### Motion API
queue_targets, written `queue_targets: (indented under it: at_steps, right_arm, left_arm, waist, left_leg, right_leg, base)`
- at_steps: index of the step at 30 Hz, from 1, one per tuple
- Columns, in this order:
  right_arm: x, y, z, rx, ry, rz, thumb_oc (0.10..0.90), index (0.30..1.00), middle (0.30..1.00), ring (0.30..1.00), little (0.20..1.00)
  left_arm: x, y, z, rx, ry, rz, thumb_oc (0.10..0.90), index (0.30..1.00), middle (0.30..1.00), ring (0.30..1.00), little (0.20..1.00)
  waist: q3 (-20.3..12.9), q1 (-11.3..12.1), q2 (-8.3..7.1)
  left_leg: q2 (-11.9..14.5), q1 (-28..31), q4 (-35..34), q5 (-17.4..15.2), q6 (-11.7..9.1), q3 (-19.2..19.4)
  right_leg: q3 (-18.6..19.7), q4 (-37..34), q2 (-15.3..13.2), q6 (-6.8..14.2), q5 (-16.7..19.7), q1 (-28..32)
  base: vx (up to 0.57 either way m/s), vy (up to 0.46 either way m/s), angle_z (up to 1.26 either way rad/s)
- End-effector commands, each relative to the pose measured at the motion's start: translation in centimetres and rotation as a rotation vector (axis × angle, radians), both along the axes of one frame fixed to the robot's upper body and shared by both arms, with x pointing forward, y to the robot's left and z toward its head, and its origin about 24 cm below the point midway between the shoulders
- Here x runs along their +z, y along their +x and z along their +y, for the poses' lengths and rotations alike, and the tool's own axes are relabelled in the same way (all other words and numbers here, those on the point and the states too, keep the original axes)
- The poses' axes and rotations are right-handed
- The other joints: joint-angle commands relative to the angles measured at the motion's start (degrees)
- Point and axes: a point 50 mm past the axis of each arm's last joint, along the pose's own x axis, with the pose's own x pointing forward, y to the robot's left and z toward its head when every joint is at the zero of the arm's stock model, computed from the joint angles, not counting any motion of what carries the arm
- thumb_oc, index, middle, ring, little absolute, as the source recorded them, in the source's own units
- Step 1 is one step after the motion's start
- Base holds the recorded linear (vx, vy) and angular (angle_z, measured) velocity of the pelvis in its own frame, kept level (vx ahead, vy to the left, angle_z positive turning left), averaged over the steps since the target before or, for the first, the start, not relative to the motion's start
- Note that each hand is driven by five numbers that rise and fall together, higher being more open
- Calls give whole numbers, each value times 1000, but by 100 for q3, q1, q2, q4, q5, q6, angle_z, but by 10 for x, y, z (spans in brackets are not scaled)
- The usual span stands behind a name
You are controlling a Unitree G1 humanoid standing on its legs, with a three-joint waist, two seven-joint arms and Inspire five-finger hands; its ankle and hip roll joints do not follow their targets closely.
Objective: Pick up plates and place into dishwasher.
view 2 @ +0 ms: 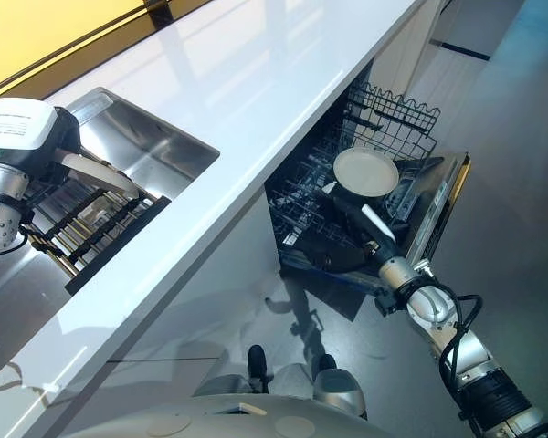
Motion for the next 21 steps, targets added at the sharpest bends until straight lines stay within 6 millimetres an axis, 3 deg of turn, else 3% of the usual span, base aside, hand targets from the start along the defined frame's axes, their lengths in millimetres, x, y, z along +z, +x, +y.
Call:
queue_targets:
  at_steps: [1,6,10,14,21]
  right_arm:
    - [88,10,6,-45,21,-515,800,900,900,900,900]
    - [121,9,5,-132,-34,-746,800,900,900,900,900]
    - [142,10,12,-99,-30,-845,800,900,900,900,900]
    - [160,10,35,37,-28,-891,800,900,900,900,900]
    - [171,13,69,183,-24,-890,800,900,900,900,900]
  left_arm:
    - [85,-10,-1,-67,-82,-470,100,300,300,300,200]
    - [108,-18,-26,-211,-130,-613,100,300,300,300,200]
    - [119,-22,-49,-319,-150,-658,100,300,300,300,200]
    - [129,-24,-80,-476,-196,-671,100,300,300,300,200]
    - [132,-27,-124,-697,-281,-611,100,300,300,300,200]
  waist:
    - [-828,1,229]
    - [-891,89,212]
    - [-930,146,183]
    - [-969,253,132]
    - [-1057,430,70]
  left_leg:
    - [-191,237,6,-623,-11,-176]
    - [-161,241,6,-640,-42,-234]
    - [-149,245,6,-646,-66,-292]
    - [-142,250,6,-621,-96,-383]
    - [-140,249,6,-590,-144,-504]
  right_leg:
    - [-86,1,362,72,380,-314]
    - [-121,-36,381,41,345,-261]
    - [-142,-35,394,24,309,-225]
    - [-219,-21,380,5,275,-174]
    - [-362,-79,369,-13,276,-94]
  base:
    - [-32,-25,2]
    - [-40,-29,1]
    - [-38,-34,1]
    - [-40,-41,9]
    - [-27,-39,14]
